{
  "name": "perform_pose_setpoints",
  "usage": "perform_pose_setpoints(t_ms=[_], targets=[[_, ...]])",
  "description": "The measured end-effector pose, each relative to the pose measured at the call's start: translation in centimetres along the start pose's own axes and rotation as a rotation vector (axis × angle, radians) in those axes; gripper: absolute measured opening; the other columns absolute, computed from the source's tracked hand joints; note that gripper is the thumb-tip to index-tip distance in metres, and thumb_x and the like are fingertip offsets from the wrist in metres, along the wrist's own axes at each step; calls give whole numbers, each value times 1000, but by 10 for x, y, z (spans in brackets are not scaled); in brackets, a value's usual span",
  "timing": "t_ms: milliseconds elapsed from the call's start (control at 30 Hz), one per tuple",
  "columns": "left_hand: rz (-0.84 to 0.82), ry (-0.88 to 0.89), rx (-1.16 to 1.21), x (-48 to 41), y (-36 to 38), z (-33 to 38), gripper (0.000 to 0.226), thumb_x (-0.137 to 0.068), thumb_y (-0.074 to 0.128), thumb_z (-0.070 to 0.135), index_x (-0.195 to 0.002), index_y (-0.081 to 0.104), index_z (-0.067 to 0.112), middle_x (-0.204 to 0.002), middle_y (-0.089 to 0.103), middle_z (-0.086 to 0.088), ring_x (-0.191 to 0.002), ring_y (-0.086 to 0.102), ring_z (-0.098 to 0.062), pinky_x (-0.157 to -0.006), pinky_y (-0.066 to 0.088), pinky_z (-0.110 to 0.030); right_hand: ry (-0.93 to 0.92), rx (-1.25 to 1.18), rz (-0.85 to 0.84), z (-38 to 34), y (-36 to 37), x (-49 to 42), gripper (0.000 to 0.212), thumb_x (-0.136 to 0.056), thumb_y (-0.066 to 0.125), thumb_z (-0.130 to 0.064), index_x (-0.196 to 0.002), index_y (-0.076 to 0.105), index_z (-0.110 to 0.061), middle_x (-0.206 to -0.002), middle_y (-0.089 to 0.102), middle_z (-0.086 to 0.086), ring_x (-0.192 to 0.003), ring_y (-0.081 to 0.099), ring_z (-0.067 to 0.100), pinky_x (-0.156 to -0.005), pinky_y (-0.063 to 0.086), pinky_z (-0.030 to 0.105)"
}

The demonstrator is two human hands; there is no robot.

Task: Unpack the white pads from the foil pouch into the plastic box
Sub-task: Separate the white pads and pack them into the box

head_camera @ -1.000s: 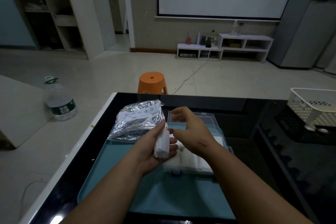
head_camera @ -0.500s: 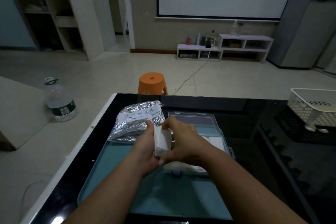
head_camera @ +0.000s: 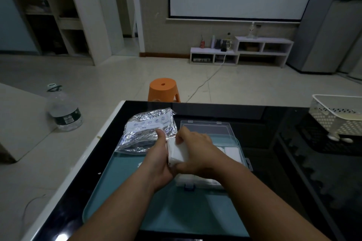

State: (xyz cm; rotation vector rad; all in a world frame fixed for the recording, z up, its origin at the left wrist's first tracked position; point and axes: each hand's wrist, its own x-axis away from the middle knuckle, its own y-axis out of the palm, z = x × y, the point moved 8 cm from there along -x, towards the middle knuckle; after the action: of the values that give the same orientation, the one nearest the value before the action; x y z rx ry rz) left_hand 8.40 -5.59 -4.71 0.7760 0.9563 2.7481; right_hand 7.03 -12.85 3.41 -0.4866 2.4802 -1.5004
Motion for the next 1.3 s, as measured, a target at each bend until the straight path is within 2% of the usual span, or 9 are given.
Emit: perform_pose_setpoints(t_ms=[100,367,533,733,867,933,1000,1100,1300], targets=[[-21,6,27,2,1,3,79,-88,28,72,-97,70,6,-88,73,-15,-70,72,-27,-54,59,-34,29,18,22,3,-5,-2,58,-74,77,-42,-117,41,-27,-116,50,-2,-97,33,13,-86,25,29],[-65,48,42,6,6,6,39,-99,39,32,-99,68,6,-88,73,-13,-69,71,-22,-56,58,-32,73,-49,78,7,-14,1,51,-77,74,-37,-112,38,-28,-101,43,-7,-94,35,14,-84,28,30],[14,91,1,4,-1,10,27,-93,43,11,-103,66,0,-87,70,-15,-65,68,-22,-49,56,-29,111,-173,61,16,-5,-1,57,-65,79,-41,-99,34,-37,-99,54,-5,-92,54,22,-76,52,40],[70,164,-40,6,-3,15,23,-98,44,11,-103,63,-1,-86,71,-17,-66,69,-23,-49,57,-33,41,-61,71,15,-8,-5,54,-65,83,-43,-97,41,-32,-109,46,-8,-101,45,16,-83,43,34],[92,192,-52,5,-7,18,23,-98,47,11,-110,60,-3,-94,68,-20,-72,68,-24,-53,58,-32,59,-220,34,17,-3,-5,38,-73,76,-51,-93,49,-34,-111,46,-7,-101,47,15,-86,46,35],[93,211,-67,3,-9,20,22,-98,47,11,-110,60,-2,-92,69,-18,-73,66,-24,-59,58,-35,102,-356,64,21,-6,-5,15,-86,67,-32,-87,52,-31,-108,48,-5,-95,52,16,-82,52,36],[116,229,-73,3,-12,22,19,-99,47,12,-105,61,1,-88,71,-16,-72,67,-24,-67,58,-39,171,-448,113,28,-10,-4,17,-89,58,-12,-80,52,-26,-104,54,2,-93,56,22,-81,55,41],[205,265,-83,3,-17,25,17,-100,47,15,-96,60,6,-87,67,-15,-72,64,-24,-76,55,-44,220,-533,154,36,-13,-4,20,-87,54,-2,-76,47,-19,-99,55,7,-96,56,30,-86,55,48],[266,421,-296,9,-21,43,13,-93,60,13,-80,60,14,-71,58,-3,-57,46,-11,-47,35,-21,328,-580,290,59,-19,-2,33,-78,73,-7,-90,45,-20,-100,57,5,-94,62,30,-78,59,48]])
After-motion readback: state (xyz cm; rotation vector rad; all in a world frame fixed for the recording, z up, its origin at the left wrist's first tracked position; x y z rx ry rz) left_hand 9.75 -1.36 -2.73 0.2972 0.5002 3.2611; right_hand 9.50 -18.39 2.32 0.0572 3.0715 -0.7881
